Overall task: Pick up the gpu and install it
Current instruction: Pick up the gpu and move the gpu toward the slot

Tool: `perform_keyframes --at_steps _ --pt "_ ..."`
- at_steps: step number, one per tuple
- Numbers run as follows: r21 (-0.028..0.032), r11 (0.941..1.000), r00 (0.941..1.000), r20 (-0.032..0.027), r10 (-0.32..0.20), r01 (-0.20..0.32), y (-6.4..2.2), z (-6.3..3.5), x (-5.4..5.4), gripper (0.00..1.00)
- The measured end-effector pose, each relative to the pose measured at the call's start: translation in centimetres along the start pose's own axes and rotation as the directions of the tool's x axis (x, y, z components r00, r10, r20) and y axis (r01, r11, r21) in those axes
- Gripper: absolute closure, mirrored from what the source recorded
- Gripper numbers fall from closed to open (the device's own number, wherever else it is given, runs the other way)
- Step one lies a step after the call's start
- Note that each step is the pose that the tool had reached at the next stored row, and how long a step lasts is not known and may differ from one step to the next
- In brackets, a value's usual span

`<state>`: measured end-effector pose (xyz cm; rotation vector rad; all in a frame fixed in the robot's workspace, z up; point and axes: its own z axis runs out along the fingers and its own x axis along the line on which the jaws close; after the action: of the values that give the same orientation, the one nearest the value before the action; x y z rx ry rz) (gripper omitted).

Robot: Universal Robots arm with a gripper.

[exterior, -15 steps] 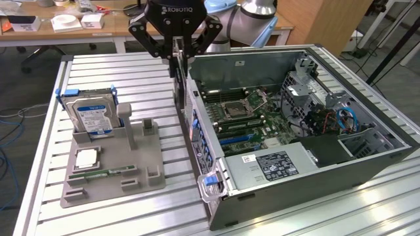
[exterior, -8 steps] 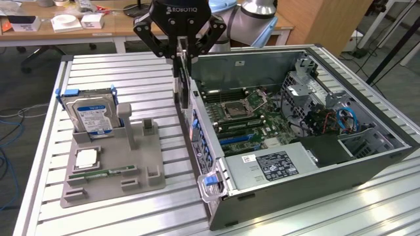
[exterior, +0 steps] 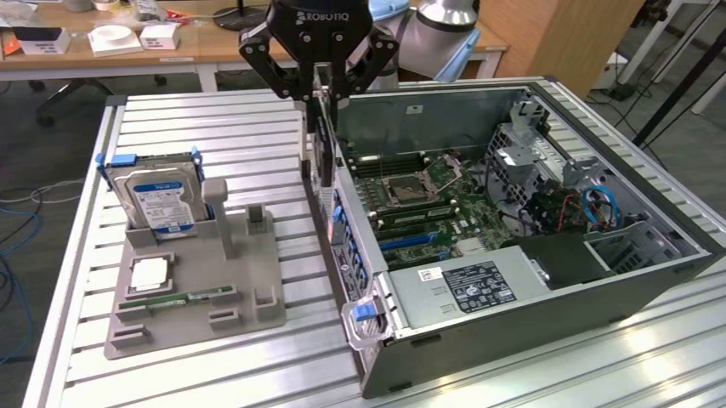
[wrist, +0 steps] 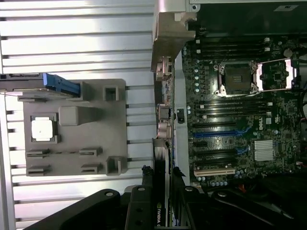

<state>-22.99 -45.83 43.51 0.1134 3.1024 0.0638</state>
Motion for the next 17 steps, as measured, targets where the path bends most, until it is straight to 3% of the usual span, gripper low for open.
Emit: perform_keyframes --at_steps 17 --pt "0.0 1.0 1.0 -0.0001 0.0 0.0 0.07 0.03 -0.98 0.74"
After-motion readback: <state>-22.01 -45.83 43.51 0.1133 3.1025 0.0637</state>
